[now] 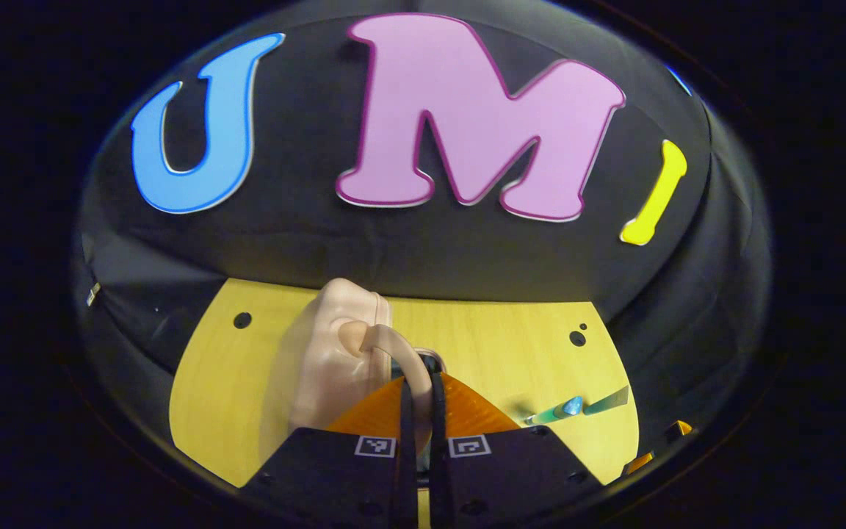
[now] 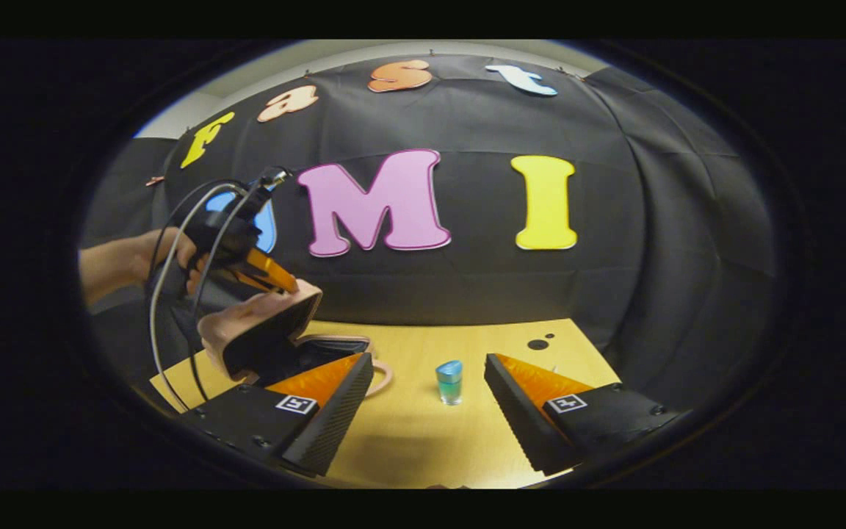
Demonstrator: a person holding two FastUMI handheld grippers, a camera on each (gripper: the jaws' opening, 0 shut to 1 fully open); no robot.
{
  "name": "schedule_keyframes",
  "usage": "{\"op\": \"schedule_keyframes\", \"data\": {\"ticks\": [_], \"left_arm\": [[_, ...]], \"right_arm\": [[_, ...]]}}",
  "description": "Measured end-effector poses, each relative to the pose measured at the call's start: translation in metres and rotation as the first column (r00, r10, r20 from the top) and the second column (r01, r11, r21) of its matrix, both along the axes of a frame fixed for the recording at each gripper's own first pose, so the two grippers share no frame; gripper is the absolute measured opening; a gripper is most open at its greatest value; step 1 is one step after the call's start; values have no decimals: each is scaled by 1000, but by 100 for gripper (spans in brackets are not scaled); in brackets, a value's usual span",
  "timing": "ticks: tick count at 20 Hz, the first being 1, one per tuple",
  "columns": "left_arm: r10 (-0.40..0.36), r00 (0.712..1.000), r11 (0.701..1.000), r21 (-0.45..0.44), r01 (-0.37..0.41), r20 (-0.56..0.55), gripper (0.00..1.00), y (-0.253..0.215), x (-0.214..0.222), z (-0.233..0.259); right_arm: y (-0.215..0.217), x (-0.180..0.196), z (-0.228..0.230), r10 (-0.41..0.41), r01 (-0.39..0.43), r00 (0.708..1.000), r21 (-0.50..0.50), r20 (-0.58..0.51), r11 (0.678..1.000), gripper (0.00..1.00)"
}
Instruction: First open the suitcase, pack the skin care products into it, and then close the suitcase.
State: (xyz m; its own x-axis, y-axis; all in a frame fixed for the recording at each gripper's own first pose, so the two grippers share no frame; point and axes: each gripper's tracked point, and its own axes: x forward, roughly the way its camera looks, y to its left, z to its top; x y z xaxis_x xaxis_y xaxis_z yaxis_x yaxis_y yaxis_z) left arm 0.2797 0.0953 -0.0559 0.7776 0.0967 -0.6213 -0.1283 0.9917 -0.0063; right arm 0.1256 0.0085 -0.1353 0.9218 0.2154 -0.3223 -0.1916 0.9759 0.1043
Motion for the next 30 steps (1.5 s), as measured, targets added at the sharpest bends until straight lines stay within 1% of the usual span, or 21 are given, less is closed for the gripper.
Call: {"op": "schedule_keyframes", "data": {"ticks": [2, 5, 6, 7, 9, 10, 11, 12, 14, 15, 16, 18, 19, 21, 23, 24, 25, 26, 27, 29, 30], "left_arm": [[70, 997, 997, 34, -71, 27, 12, 57, -10, 20], [148, 988, 981, 119, -152, 46, 11, 154, -28, 35], [165, 985, 974, 152, -170, 44, 11, 183, -30, 31], [180, 983, 968, 173, -183, 35, 11, 211, -33, 25], [204, 979, 959, 197, -203, 20, 10, 265, -41, 5], [209, 978, 958, 198, -209, 21, 7, 290, -42, -9], [212, 977, 956, 201, -213, 28, 10, 315, -42, -23], [209, 977, 958, 189, -214, 47, 10, 338, -40, -39], [241, 969, 963, 114, -245, 49, 10, 378, -42, -79], [248, 968, 965, 79, -251, 42, 10, 392, -41, -98], [243, 969, 968, 63, -245, 34, 10, 404, -41, -120], [225, 974, 974, 24, -225, 13, 10, 421, -42, -152], [233, 973, 973, 1, -233, 9, 10, 428, -42, -165], [272, 962, 962, -38, -272, -11, 10, 433, -44, -184], [312, 950, 949, -29, -313, -33, 11, 445, -49, -203], [336, 941, 942, -8, -337, -37, 17, 453, -55, -206], [361, 932, 932, 45, -360, -15, 19, 463, -58, -197], [364, 931, 927, 83, -365, 26, 24, 471, -59, -182], [346, 937, 931, 108, -349, 51, 30, 474, -59, -171], [328, 939, 932, 129, -339, 102, 55, 468, -75, -133], [308, 941, 938, 120, -325, 141, 71, 457, -81, -113]], "right_arm": [[11, 3, -3, 25, -25, 1000, -15, -2, 1000, 97], [21, 7, 2, 11, -10, 1000, -32, 20, 999, 97], [30, 8, 2, 17, -16, 999, -46, 27, 999, 97], [35, 12, 2, 25, -21, 999, -89, 45, 996, 97], [26, 23, 1, 5, 7, 998, -192, 66, 981, 97], [26, 27, 1, -5, 20, 997, -208, 73, 978, 97], [26, 30, 1, -20, 36, 997, -213, 76, 976, 97], [25, 31, 0, -35, 51, 996, -224, 76, 973, 97], [23, 33, -9, -62, 81, 995, -279, 77, 957, 96], [24, 31, -14, -72, 89, 995, -291, 69, 953, 96], [25, 29, -20, -83, 95, 995, -285, 55, 954, 97], [35, 23, -34, -92, 93, 996, -267, 17, 959, 96], [42, 20, -38, -83, 83, 996, -262, 9, 962, 95], [54, 18, -40, -64, 64, 998, -253, 9, 965, 97], [61, 18, -45, -59, 57, 998, -246, 2, 968, 97], [63, 19, -46, -58, 55, 998, -243, -3, 969, 97], [64, 20, -46, -57, 56, 998, -241, 1, 969, 97], [65, 21, -43, -58, 58, 998, -238, 7, 970, 97], [63, 23, -41, -61, 63, 998, -235, 15, 970, 97], [57, 24, -36, -67, 71, 997, -215, 25, 974, 96], [55, 25, -34, -70, 75, 997, -207, 29, 976, 97]]}}
